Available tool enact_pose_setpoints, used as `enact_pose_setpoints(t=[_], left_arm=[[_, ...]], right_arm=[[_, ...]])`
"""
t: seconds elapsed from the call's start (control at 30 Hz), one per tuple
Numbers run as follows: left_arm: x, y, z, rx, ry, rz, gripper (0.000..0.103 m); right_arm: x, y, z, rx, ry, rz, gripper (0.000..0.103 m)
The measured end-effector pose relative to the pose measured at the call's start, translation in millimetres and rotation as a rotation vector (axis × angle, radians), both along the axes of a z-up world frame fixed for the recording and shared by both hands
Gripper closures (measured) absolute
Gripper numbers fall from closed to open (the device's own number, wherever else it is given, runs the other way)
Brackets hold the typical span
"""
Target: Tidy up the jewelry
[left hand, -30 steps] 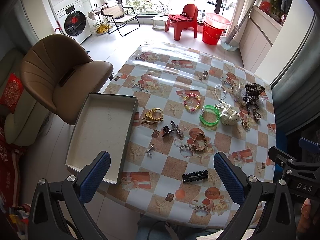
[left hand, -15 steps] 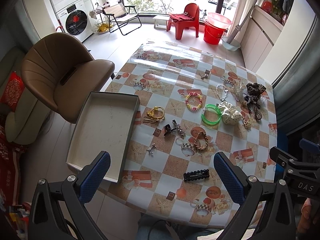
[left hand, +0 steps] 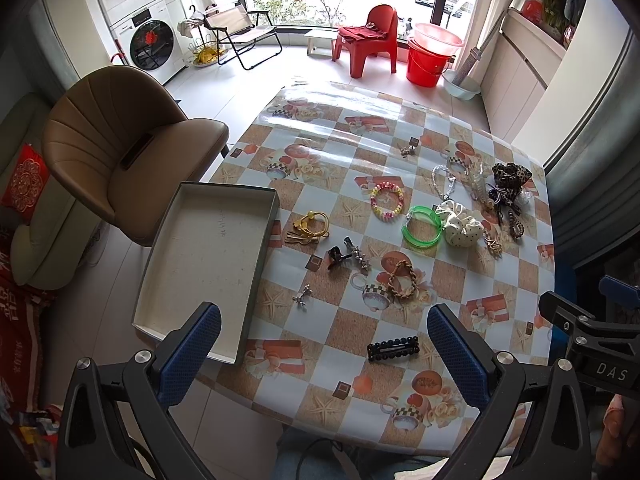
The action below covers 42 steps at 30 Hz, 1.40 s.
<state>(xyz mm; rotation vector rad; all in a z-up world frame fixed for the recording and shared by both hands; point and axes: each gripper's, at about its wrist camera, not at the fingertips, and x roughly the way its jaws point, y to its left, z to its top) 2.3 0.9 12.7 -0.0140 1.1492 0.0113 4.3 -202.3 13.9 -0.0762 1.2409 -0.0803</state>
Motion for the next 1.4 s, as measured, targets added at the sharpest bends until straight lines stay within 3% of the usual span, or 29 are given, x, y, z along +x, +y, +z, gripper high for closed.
enact_pose_setpoints(t=[1.4], left_arm=[[1.1, -2.2, 0.4, -0.001, 0.010, 0.001, 0.000]], right_arm=[[0.9, -0.6, -3.9, 0.002, 0.007, -0.001, 0.000]])
